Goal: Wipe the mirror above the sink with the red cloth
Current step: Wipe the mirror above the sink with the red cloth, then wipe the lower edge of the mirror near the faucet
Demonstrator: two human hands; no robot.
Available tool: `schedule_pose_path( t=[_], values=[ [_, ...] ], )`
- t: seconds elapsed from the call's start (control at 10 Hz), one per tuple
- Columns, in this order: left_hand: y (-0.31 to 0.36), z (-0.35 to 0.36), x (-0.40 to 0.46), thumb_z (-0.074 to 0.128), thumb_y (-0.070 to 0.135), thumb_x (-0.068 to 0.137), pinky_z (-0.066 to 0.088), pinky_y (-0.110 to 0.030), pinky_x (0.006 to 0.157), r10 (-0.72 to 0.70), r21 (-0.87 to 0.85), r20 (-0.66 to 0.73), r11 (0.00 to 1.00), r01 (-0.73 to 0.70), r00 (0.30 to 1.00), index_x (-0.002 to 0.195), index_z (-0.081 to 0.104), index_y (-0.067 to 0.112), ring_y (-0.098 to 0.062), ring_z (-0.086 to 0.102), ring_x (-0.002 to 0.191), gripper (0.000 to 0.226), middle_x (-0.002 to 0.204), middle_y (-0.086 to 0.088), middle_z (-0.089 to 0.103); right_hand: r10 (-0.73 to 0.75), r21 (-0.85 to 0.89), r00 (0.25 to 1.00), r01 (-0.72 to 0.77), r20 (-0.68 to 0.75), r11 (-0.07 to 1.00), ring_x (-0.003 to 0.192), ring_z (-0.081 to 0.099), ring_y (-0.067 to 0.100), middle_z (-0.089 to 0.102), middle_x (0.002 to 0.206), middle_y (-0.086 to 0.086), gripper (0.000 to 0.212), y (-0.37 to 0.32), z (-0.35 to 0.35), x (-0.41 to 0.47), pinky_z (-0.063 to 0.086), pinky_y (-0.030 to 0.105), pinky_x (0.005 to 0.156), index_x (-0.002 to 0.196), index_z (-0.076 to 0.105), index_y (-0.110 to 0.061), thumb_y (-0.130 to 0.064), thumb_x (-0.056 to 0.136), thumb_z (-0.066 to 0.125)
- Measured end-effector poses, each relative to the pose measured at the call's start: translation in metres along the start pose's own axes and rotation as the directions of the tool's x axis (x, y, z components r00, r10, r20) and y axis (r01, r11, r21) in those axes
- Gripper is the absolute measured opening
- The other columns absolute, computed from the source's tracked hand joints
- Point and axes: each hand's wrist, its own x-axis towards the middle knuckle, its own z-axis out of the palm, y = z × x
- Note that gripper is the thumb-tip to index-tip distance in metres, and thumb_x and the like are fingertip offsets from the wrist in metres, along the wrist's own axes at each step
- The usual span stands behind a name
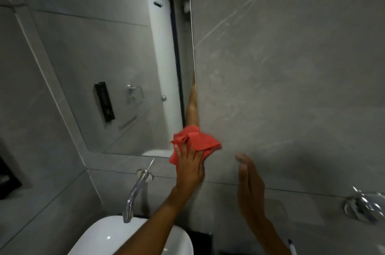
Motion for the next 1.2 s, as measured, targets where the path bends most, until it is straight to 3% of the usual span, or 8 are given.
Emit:
schedule_pose_path(
  t=[0.1,0.3,0.5,0.7,0.8,0.9,1.1,1.2],
  values=[
    [-0.002,0.014,-0.049,0.061,-0.005,0.085,0.02,-0.077,0.118,-0.063,-0.131,0.159,0.988,0.085,0.985,0.143,0.058,0.008,-0.049,0.022,0.153,0.06,0.155,-0.024,0.047,0.153,-0.01,0.985,-0.153,0.078,0.988,0.121,0.068,0.014,0.075,0.123,0.001,0.029,0.022,-0.003,-0.027,0.044,0.013,0.11,0.118,0.073,-0.025,-0.03,0.106,0.047],
    [0.034,-0.007,-0.075,0.041,-0.006,0.101,0.007,-0.046,0.131,-0.192,-0.334,0.369,0.886,0.323,0.909,0.161,0.016,0.01,-0.031,-0.021,0.154,0.067,0.167,-0.004,-0.008,0.56,0.112,0.737,-0.637,0.378,0.763,0.127,0.062,0.022,0.065,0.143,0.018,0.03,0.047,0.022,-0.06,0.045,0.049,0.119,0.134,0.064,-0.006,-0.012,0.108,0.051],
    [0.071,-0.01,-0.121,0.039,0.004,0.104,-0.01,-0.04,0.13,-0.075,-0.269,0.702,0.893,0.362,0.708,0.161,-0.008,0.007,-0.031,-0.019,0.158,0.074,0.169,-0.007,-0.018,0.623,0.384,0.625,-0.78,0.47,0.493,0.113,0.071,0.014,0.08,0.114,-0.008,0.024,0.041,0.024,-0.083,0.049,0.036,0.111,0.122,0.07,-0.024,-0.029,0.102,0.057],
    [0.083,0.013,-0.191,0.07,0.03,0.087,0.05,-0.039,0.113,-0.463,-0.385,0.79,0.135,0.913,0.402,0.157,0.026,0.04,-0.016,0.054,0.139,0.082,0.159,-0.004,0.043,0.777,0.197,0.446,-0.895,0.445,0.401,0.126,0.066,0.032,0.068,0.141,0.015,0.033,0.097,-0.014,-0.129,0.049,0.048,0.114,0.13,0.066,-0.033,-0.014,0.107,0.053],
    [0.083,0.038,-0.237,0.073,0.042,0.09,0.063,-0.04,0.084,-0.394,-0.124,0.919,-0.197,0.972,0.038,0.132,0.06,0.029,-0.018,0.074,0.108,0.046,0.14,-0.008,0.065,0.875,0.144,0.294,-0.955,0.385,0.258,0.117,0.065,0.034,0.065,0.142,0.023,0.03,0.131,-0.035,-0.151,0.052,0.051,0.106,0.133,0.067,-0.017,-0.015,0.106,0.055],
    [0.087,0.053,-0.261,0.072,0.038,0.092,0.056,-0.053,0.1,-0.283,0.051,0.951,-0.249,0.967,-0.123,0.137,0.058,0.021,-0.033,0.063,0.126,0.051,0.143,-0.011,0.063,0.915,0.044,0.234,-0.972,0.329,0.233,0.107,0.068,0.032,0.068,0.135,0.02,0.044,0.154,-0.053,-0.151,0.056,0.045,0.091,0.147,0.056,-0.005,-0.023,0.108,0.054],
    [0.098,0.064,-0.275,0.059,0.036,0.101,0.043,-0.045,0.118,-0.378,0.13,0.926,0.3,0.945,-0.007,0.157,0.037,0.019,-0.029,0.048,0.144,0.062,0.157,-0.008,0.05,0.947,-0.47,0.295,-0.823,0.128,0.32,0.12,0.06,0.031,0.061,0.144,0.022,0.042,0.184,-0.081,-0.149,0.047,0.04,0.107,0.137,0.058,-0.005,-0.033,0.112,0.038],
    [0.092,0.045,-0.259,0.053,0.044,0.103,0.025,-0.043,0.129,-0.422,-0.032,0.852,0.548,0.836,0.309,0.162,0.026,0.019,-0.024,0.023,0.158,0.07,0.17,-0.005,0.028,0.807,-0.54,0.561,-0.628,0.185,0.56,0.135,0.056,0.034,0.058,0.147,0.018,0.05,0.169,-0.076,-0.135,0.045,0.04,0.109,0.146,0.051,-0.003,-0.037,0.111,0.038]
  ],
)
